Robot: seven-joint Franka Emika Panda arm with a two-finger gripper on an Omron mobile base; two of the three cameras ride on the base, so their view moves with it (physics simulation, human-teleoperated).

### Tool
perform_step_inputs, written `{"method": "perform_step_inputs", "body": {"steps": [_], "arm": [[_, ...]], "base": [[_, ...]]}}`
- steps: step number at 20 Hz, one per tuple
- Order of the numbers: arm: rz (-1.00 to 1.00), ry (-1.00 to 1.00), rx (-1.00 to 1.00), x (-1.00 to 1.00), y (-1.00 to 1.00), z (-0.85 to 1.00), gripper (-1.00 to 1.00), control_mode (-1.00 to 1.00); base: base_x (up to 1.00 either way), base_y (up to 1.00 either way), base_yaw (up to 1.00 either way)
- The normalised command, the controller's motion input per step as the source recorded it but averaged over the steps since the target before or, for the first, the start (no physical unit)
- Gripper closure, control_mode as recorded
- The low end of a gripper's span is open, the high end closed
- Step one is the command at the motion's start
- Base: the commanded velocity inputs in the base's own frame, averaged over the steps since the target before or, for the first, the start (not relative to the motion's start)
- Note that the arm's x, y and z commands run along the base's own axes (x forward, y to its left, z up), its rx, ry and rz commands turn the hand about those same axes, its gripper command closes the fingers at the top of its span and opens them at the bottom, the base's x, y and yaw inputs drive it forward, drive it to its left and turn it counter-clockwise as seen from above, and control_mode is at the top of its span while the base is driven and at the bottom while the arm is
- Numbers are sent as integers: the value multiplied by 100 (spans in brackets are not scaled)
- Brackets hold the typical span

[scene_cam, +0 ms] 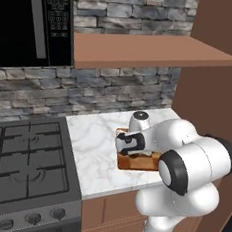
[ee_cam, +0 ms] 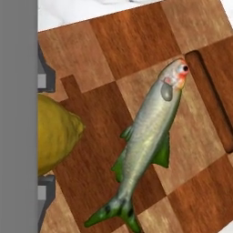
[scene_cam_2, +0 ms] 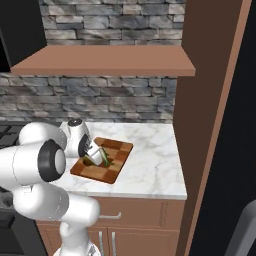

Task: Retrieve a lemon from the fridge and place it on the cutting board with the fish.

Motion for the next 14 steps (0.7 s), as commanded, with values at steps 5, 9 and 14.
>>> {"method": "perform_step_inputs", "body": {"steps": [5, 9, 14], "arm": [[0, 0, 0, 0, 0, -3, -100, -100], [0, 0, 0, 0, 0, 0, -100, -100], [0, 1, -1, 0, -1, 14, -100, -100]], "base": [[0, 0, 0], [0, 0, 0], [0, 0, 0]]}}
